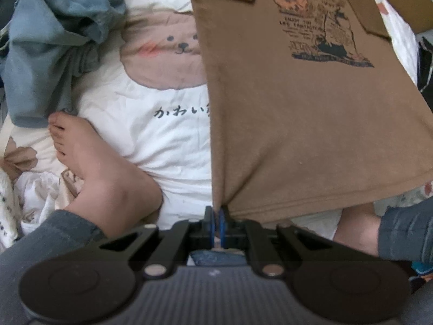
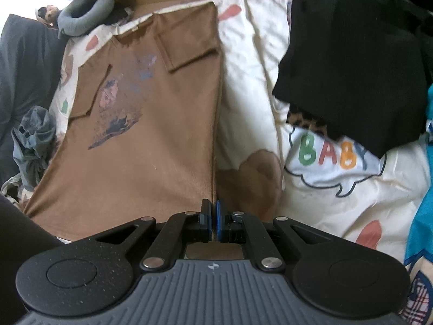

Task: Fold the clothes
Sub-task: 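Hold the hem with both tools and lift it off the duvet, then carry the held hem over the shirt body toward the collar with both tools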

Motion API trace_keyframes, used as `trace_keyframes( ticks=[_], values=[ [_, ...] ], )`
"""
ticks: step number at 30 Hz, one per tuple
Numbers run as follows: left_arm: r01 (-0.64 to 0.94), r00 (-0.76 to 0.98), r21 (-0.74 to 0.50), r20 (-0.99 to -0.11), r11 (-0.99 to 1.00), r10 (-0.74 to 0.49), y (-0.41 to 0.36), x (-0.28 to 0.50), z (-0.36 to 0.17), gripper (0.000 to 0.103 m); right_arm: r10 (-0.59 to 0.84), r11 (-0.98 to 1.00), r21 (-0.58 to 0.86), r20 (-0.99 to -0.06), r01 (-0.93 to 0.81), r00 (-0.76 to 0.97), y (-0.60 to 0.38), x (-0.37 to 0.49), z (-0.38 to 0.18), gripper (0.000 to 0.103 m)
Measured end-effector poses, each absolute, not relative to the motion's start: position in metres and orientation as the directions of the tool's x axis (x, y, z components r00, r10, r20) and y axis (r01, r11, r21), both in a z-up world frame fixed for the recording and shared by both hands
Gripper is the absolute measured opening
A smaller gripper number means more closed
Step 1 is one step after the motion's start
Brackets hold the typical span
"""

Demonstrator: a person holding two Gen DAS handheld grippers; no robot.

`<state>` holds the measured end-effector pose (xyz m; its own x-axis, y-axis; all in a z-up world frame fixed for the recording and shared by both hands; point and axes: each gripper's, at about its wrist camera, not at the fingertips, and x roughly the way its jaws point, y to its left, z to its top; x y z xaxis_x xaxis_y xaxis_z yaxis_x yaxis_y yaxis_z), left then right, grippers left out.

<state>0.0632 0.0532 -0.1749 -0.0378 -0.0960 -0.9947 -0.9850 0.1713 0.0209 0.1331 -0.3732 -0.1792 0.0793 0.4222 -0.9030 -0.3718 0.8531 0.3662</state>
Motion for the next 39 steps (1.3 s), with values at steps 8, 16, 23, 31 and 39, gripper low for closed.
trace_keyframes(
  ticks=[8,16,23,31,39],
  values=[
    [-0.974,0.0,-0.008,-0.999,0.228,-0.034,0.052,0.073,-0.133,0.003,0.452,0.843,0.383,-0.885,-0.377,0.112,-0.378,0.13,-0.15,0.001],
    [-0.967,-0.004,-0.001,-1.0,0.256,-0.017,0.055,0.073,-0.128,0.003,0.462,0.834,0.385,-0.878,-0.395,0.121,-0.382,0.122,-0.135,0.001],
    [-0.972,0.008,-0.017,-0.999,0.236,-0.039,0.062,0.07,-0.14,0.003,0.464,0.84,0.401,-0.88,-0.365,0.101,-0.382,0.121,-0.153,0.001],
    [-0.977,0.059,-0.054,-0.998,0.208,0.015,0.095,0.08,-0.128,0.003,0.475,0.838,0.406,-0.871,-0.365,0.122,-0.365,0.145,-0.148,0.001],
    [-0.975,0.089,-0.066,-0.991,0.214,0.104,0.134,0.093,-0.099,0.003,0.499,0.835,0.414,-0.848,-0.363,0.178,-0.345,0.183,-0.128,0.001]
  ],
)
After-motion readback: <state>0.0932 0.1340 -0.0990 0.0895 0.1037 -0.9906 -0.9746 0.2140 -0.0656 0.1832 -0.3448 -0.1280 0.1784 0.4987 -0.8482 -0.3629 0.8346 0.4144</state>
